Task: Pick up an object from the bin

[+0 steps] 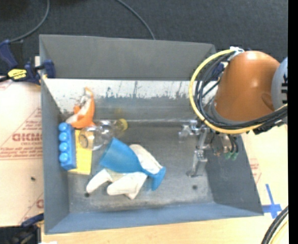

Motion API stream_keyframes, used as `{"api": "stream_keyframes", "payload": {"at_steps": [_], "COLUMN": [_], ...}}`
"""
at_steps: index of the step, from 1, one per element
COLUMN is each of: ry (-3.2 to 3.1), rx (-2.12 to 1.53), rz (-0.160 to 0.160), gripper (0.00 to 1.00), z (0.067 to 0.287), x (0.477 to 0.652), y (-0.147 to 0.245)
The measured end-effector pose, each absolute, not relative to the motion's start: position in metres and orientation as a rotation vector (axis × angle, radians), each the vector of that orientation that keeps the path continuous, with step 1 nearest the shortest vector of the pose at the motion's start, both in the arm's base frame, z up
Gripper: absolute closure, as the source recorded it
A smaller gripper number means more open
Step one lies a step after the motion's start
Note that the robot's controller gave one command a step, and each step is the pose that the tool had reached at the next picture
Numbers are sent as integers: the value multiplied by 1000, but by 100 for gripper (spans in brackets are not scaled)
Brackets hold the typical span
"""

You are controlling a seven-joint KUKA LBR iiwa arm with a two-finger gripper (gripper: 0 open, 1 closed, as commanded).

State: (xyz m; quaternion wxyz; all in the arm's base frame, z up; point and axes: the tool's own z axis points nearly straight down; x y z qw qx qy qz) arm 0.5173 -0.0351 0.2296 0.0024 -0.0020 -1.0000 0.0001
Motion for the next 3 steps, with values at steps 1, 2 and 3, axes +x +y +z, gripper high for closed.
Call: {"api": "stream_keyframes", "payload": {"at_steps": [1, 2, 3], "ry": [-3145, -3145, -3145], "rx": [-5, 116, 136], "rz": [2, 2, 3], "gripper": [0, 0, 0], "z": [234, 160, 137], "x": [519, 525, 526], "y": [-35, -34, -31]}}
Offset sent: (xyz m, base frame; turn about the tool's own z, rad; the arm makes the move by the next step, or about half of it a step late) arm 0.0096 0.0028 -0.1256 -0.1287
